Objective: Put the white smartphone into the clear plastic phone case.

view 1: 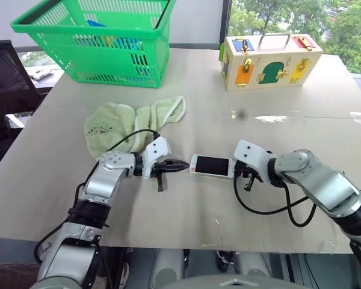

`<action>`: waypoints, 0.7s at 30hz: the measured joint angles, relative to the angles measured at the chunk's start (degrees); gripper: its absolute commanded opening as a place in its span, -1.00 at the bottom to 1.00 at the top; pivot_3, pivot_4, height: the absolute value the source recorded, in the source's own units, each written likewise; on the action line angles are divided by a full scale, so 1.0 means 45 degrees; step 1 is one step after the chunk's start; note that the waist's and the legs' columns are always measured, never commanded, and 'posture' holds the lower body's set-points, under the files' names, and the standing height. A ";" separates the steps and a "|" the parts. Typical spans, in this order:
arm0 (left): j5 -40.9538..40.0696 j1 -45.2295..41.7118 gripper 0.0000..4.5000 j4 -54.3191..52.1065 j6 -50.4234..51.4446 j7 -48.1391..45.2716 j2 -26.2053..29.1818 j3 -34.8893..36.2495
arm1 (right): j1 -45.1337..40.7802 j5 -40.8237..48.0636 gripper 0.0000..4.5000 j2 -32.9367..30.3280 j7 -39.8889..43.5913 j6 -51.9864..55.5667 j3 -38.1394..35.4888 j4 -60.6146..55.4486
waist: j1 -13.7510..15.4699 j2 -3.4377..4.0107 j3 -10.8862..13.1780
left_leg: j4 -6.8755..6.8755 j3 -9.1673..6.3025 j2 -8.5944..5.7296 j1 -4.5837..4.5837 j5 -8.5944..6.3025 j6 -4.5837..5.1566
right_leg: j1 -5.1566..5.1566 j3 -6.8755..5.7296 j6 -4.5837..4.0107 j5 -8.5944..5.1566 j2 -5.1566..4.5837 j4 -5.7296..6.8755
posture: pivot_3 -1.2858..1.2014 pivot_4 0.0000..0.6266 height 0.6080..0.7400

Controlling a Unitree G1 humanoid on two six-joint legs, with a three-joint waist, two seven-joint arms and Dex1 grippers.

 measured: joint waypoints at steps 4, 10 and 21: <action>0.0001 0.0025 -0.99 -0.0017 0.0044 0.0002 -0.0062 0.0053 | -0.0005 -0.0008 -1.00 -0.0019 0.0340 -0.0447 -0.0023 0.0245 | -0.0005 0.0000 0.0000 | 0.0000 -0.0004 0.0002 0.0004 0.0001 -0.0001 | 0.0000 0.0001 -0.0009 0.0004 0.0015 0.0001 | 0.03 -0.52 1.00; -0.0009 0.0202 -0.99 -0.0325 0.0443 0.0262 -0.0170 0.0228 | 0.0670 0.0021 -1.00 -0.0139 0.0813 -0.1449 -0.0593 0.0359 | 0.0012 0.0001 0.0000 | 0.0000 0.0001 0.0002 0.0001 0.0003 -0.0005 | 0.0000 0.0005 -0.0010 0.0006 0.0018 -0.0001 | 0.03 -0.52 1.00; -0.2140 0.0659 -0.99 -0.1959 0.2163 -0.0148 -0.0020 0.1026 | 0.2604 0.1076 -1.00 -0.1416 0.1331 -0.2445 -0.3509 -0.0211 | 0.0053 -0.0003 0.0004 | 0.0023 -0.0003 -0.0004 -0.0024 0.0002 -0.0005 | -0.0001 0.0004 -0.0006 0.0006 -0.0005 -0.0014 | 0.03 -0.52 1.00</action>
